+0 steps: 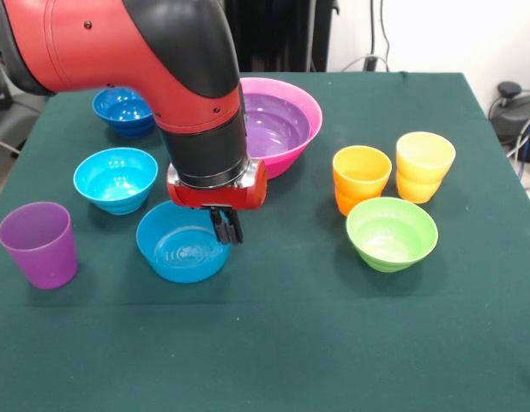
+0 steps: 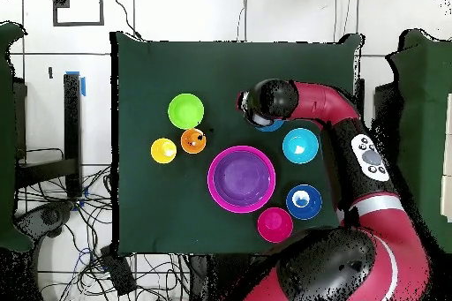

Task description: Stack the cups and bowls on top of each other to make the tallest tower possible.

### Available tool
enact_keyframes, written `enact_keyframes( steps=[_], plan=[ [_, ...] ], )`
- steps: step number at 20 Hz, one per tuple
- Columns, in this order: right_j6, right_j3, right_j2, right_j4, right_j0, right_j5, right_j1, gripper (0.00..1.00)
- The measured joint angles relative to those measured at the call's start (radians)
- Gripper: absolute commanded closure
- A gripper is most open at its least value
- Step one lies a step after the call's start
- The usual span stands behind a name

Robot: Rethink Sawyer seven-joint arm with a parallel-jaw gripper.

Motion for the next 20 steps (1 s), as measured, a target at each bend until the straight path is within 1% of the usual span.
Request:
enact_keyframes(
  steps=[15, 20],
  plan=[
    [0.000, 0.002, 0.000, 0.000, 0.000, 0.000, -0.003, 1.00],
    [0.000, 0.008, 0.000, 0.000, 0.001, 0.000, -0.025, 1.00]
  ],
)
